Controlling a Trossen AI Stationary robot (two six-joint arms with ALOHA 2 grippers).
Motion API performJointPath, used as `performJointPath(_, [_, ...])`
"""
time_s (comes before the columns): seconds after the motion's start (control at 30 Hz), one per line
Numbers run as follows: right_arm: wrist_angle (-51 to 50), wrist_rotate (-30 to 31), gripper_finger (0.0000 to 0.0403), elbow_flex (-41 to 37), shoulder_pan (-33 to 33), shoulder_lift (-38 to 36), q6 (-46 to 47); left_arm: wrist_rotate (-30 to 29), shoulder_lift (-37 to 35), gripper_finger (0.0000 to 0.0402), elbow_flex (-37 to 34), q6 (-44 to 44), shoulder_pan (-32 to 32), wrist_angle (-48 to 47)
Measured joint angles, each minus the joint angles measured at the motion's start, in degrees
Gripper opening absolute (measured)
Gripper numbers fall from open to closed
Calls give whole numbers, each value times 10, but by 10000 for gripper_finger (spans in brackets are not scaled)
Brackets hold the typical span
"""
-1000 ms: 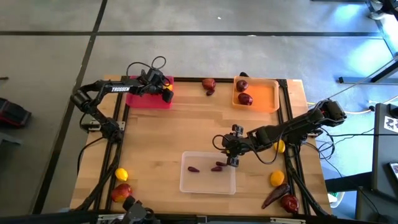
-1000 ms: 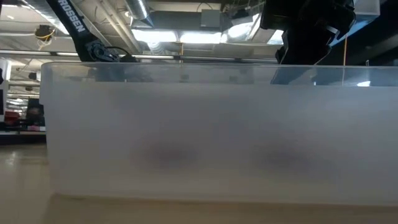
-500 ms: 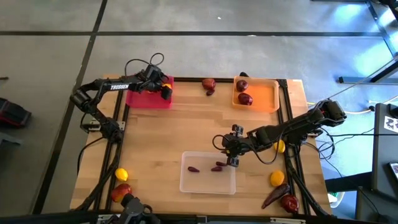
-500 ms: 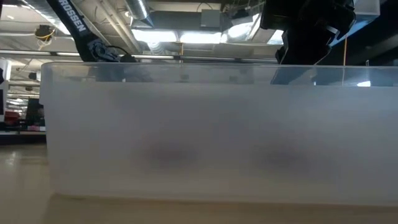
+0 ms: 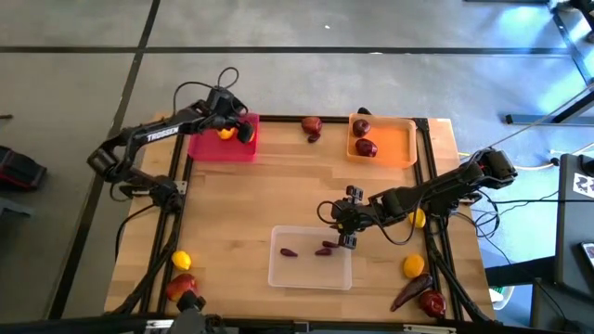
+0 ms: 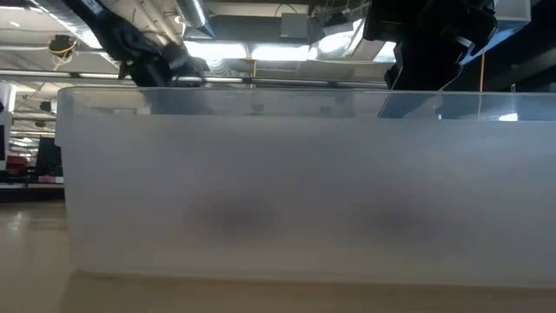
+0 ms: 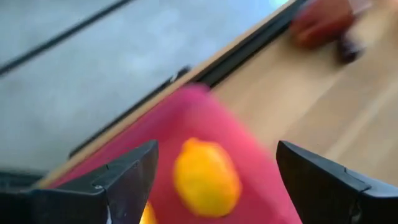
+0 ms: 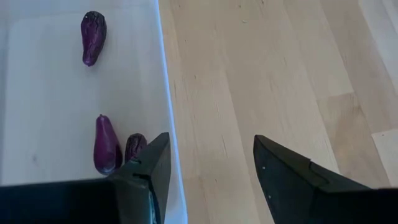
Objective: Sort produce into baskets
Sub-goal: Put the eggplant into the transparent bin
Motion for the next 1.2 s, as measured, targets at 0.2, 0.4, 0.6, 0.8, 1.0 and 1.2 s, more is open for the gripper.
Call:
performJointPath(0.2, [0, 1, 193, 0, 0, 0, -7, 39, -37, 322, 11, -1, -55, 44])
performJointPath(0.4, [-1, 1, 193, 0, 0, 0, -8, 74, -26, 322, 11, -17, -121, 118])
performJointPath(0.6, [6, 4, 193, 0, 0, 0, -33, 75, 6, 322, 11, -26, -167, 214])
performJointPath(0.8, [9, 15, 193, 0, 0, 0, -42, 75, 61, 322, 39, -33, -201, 227])
performJointPath(1.0, [9, 15, 193, 0, 0, 0, -42, 75, 117, 322, 96, -21, -224, 213])
performJointPath(1.2, [7, 15, 193, 0, 0, 0, -41, 75, 177, 322, 174, 3, -245, 152])
